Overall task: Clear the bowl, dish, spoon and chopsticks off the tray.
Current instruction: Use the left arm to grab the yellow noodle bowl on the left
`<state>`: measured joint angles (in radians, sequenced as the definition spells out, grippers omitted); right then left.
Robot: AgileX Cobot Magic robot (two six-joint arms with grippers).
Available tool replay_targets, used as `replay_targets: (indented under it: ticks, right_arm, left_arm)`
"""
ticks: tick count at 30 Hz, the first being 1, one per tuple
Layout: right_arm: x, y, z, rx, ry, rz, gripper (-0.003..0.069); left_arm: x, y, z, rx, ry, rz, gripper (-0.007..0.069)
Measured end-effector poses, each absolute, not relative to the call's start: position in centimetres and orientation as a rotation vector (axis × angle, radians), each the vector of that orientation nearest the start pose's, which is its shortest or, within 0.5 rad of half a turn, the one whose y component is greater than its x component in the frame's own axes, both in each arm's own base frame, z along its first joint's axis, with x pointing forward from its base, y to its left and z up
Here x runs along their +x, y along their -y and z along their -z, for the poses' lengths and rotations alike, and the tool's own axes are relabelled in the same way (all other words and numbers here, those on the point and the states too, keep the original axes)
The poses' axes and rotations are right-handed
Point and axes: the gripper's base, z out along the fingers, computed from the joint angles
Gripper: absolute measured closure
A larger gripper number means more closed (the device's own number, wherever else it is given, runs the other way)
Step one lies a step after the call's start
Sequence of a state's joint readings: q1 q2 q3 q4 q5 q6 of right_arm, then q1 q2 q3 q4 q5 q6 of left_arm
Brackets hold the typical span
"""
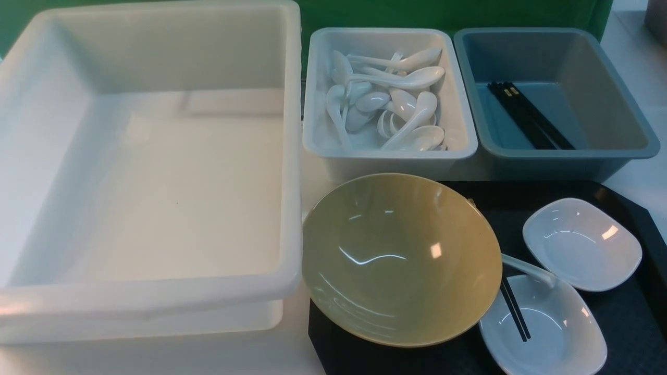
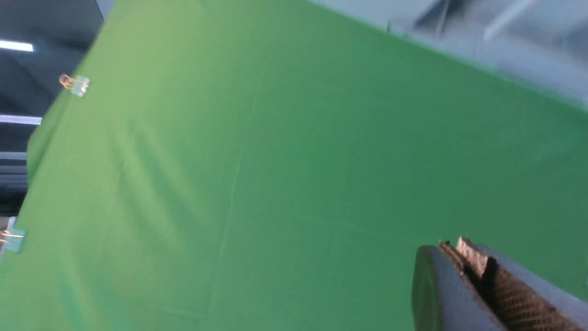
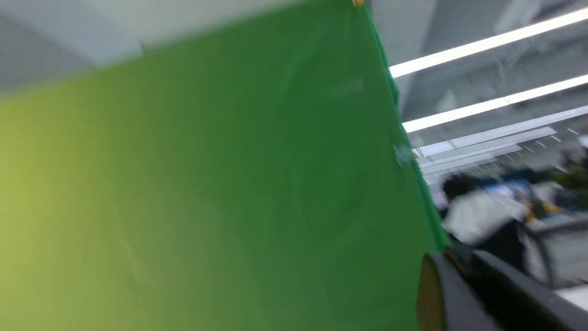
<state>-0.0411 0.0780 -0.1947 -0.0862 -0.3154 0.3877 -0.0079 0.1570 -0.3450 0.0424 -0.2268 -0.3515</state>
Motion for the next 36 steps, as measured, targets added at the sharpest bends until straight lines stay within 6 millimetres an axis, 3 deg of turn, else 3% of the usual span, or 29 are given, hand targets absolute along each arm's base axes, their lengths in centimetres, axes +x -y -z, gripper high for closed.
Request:
replay_targets:
  ticks: [4,10,12,16,20,23,25,26,31,36]
  right_arm:
    - [5.8,0.2,-31.0,0.143,-1.297,-0.126,0.0568]
    - [8.2,0.5,-27.4,0.261,-1.791,-0.119,0.0567]
    - [8.5,0.2,-26.4,0.209,-1.971,-0.104,0.0571]
    - [9.1,-1.2,-25.2,-0.128,-2.264,-0.125,0.0624]
    - [9.7,-1.5,-24.6,-0.248,-2.368,-0.138,0.0627]
    - [9.9,-1.6,-24.4,-0.26,-2.383,-0.145,0.0627]
    - [10.1,-1.7,-24.5,-0.266,-2.369,-0.149,0.0627]
    - [10.1,-1.7,-24.5,-0.265,-2.368,-0.15,0.0627]
    - [10.2,-2.0,-24.7,-0.287,-2.339,-0.173,0.0627]
    - [10.2,-2.4,-24.8,-0.321,-2.324,-0.189,0.0626]
  left_arm:
    - [7.7,0.2,-36.7,-0.123,-1.219,0.225,0.0636]
    - [14.9,1.9,-37.0,-0.122,-1.588,0.318,0.0636]
    - [16.8,4.1,-37.4,-0.039,-1.766,0.357,0.0636]
    - [19.8,10.3,-37.4,0.311,-2.127,0.328,0.0636]
    - [21.4,14.7,-36.7,0.563,-2.261,0.31,0.0636]
    - [22.1,17.0,-35.9,0.673,-2.323,0.316,0.0636]
    - [23.5,20.3,-34.3,0.78,-2.413,0.352,0.0636]
    - [23.6,20.5,-34.1,0.784,-2.415,0.351,0.0636]
    - [26.0,26.6,-29.8,0.929,-2.555,0.459,0.0636]
    - [27.7,29.6,-26.2,1.006,-2.608,0.464,0.0636]
